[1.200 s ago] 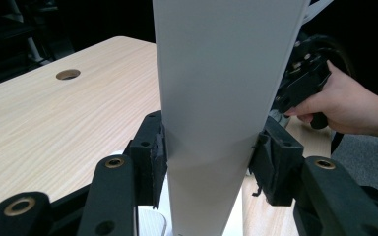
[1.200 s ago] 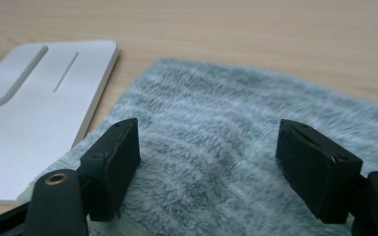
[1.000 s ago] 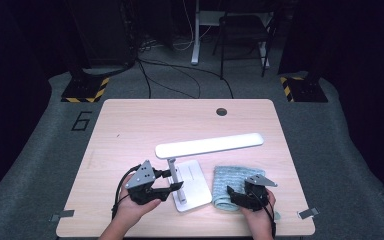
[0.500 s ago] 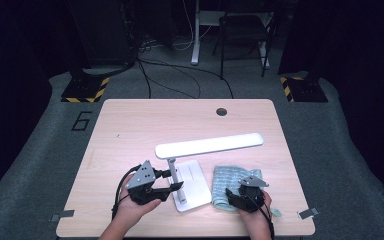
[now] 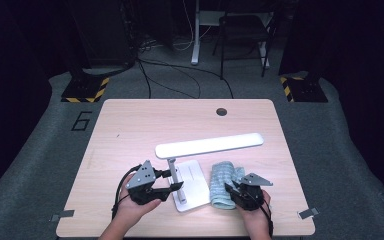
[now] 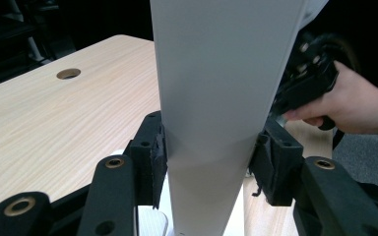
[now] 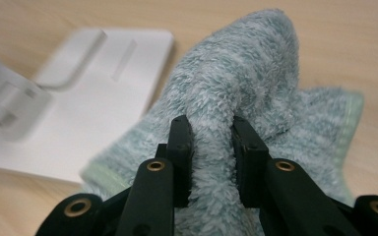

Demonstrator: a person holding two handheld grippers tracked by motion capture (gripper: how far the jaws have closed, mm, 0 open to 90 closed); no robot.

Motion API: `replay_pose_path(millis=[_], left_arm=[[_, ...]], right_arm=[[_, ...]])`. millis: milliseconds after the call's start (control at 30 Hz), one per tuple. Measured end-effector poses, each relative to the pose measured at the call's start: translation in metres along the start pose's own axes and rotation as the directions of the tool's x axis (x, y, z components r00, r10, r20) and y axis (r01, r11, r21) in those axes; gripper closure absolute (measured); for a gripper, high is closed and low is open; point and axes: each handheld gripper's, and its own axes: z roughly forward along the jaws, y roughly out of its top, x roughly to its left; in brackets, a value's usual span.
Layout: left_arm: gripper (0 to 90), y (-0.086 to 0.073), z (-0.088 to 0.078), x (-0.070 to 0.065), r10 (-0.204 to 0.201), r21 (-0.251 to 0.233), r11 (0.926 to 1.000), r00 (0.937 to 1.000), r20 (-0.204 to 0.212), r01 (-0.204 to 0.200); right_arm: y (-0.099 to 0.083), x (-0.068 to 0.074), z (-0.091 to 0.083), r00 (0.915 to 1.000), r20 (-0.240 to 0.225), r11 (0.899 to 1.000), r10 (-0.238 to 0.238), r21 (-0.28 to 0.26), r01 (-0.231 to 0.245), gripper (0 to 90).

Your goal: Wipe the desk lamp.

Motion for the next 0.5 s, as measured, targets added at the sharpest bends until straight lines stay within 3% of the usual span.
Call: replay_pose_path(millis=[67,133,167,200,300,367,500], left_arm=[[52.5,0.0,0.001,-0.001,-0.002,-0.007,1.0,1.0,-0.009,0.002],[52.6,0.0,0.001,-0.001,-0.002,-0.007,1.0,1.0,-0.009,0.001],[52.6,0.0,0.001,-0.001,-0.001,-0.007,1.0,1.0,-0.009,0.001],[52.6,0.0,0.001,-0.001,-0.002,-0.008,1.0,1.0,-0.008,0.002],[52.6,0.0,0.001,-0.001,-0.001,-0.007,1.0,1.0,-0.007,0.001],[52.6,0.0,0.001,-0.001,0.0,-0.007,1.0,1.0,-0.009,0.0],[52.6,0.0,0.001,-0.001,0.0,-0.007,1.0,1.0,-0.009,0.0]], right_arm=[[0.007,0.004,-0.006,0.9988,-0.047,0.999,0.01,-0.044,-0.012,73.6],[0.015,0.008,-0.013,0.9936,-0.101,0.994,0.05,-0.091,-0.06,73.5],[0.017,0.009,-0.016,0.9897,-0.127,0.991,0.067,-0.105,-0.08,73.5],[0.022,0.009,-0.019,0.9806,-0.169,0.985,0.099,-0.124,-0.121,73.4],[0.033,0.005,-0.027,0.9654,-0.226,0.969,0.131,-0.177,-0.173,73.1],[0.037,0.0,-0.03,0.9665,-0.216,0.965,0.139,-0.189,-0.181,73.1],[0.033,-0.017,-0.031,0.9577,-0.204,0.953,0.203,-0.182,-0.241,72.9]])
